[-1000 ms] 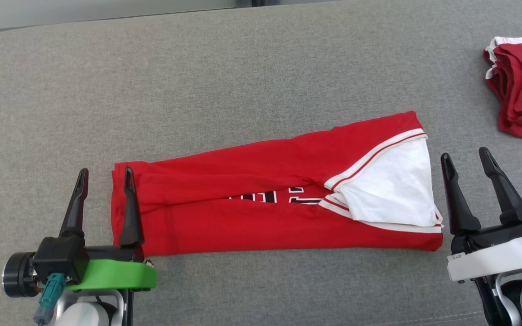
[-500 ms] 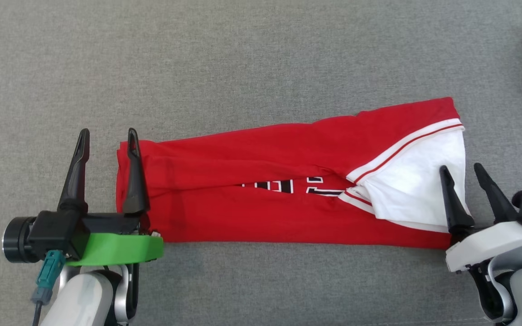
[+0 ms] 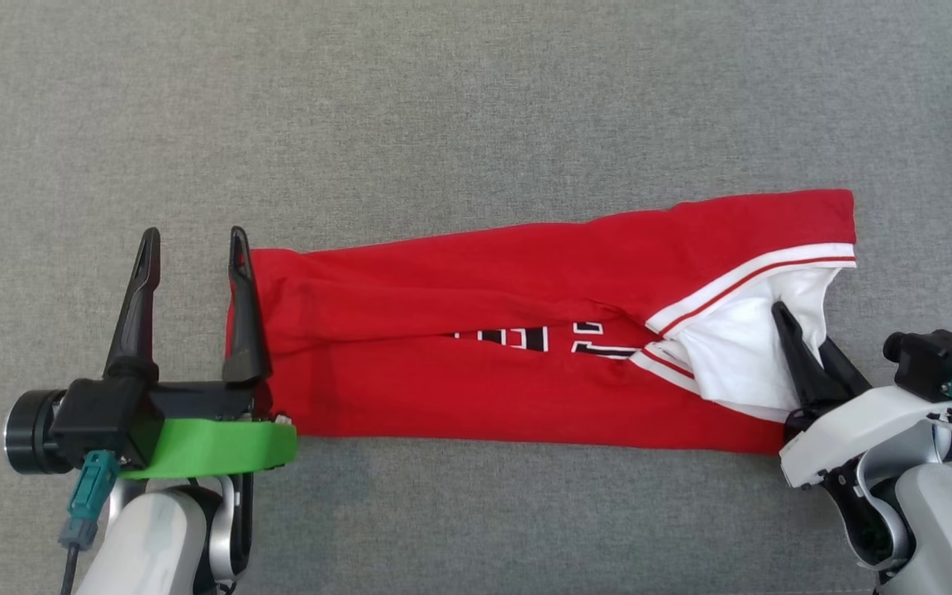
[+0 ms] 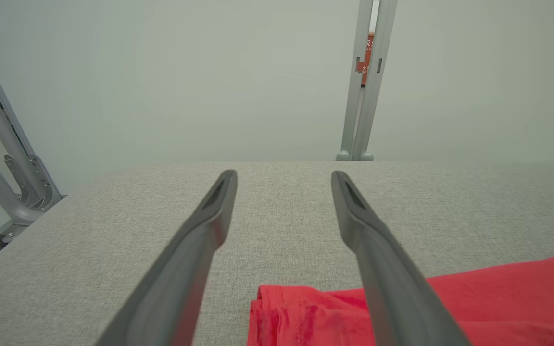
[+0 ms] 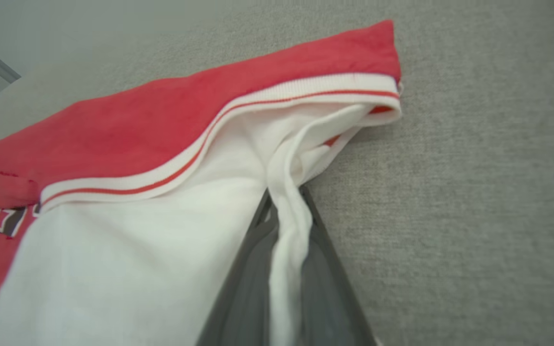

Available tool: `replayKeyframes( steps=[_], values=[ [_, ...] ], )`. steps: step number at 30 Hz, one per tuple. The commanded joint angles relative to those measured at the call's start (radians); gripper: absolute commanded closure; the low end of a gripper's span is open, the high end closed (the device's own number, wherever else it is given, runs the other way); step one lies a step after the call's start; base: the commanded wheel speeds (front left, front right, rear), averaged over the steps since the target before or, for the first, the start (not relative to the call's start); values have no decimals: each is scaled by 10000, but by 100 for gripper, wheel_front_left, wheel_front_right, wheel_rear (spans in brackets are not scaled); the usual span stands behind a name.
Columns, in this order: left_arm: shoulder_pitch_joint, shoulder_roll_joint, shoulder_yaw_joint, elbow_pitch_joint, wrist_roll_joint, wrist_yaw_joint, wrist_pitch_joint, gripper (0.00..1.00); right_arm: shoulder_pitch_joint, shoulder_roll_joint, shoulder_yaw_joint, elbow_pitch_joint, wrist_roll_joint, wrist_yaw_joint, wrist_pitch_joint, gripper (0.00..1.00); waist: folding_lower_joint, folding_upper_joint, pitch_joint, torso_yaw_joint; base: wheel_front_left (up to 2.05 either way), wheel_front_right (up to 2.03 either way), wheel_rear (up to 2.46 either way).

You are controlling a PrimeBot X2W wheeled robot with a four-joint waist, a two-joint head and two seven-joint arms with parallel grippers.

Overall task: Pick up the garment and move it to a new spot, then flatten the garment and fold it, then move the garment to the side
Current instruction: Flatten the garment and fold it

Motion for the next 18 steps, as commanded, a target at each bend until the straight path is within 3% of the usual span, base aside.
replayKeyframes(
  steps=[1,7,12,18],
  values=[
    [134,-42,92,39,113,-51,-28,0,316,-133,-24,67,104,-4,-61,100,0,0,-128,-90,0,0,0],
    [354,-149,281,76,212,-155,-28,0,727,-696,-1182,-416,211,-11,-209,100,0,0,-409,-329,0,0,0],
    [473,-242,365,131,295,-266,-28,0,1157,-1231,-2353,-794,-26,-10,338,100,0,0,-613,-406,0,0,0],
    [578,-365,394,267,335,-391,-28,0,844,-1477,-2177,-2265,-623,-7,1710,100,0,0,-973,-430,0,0,0]
  ],
)
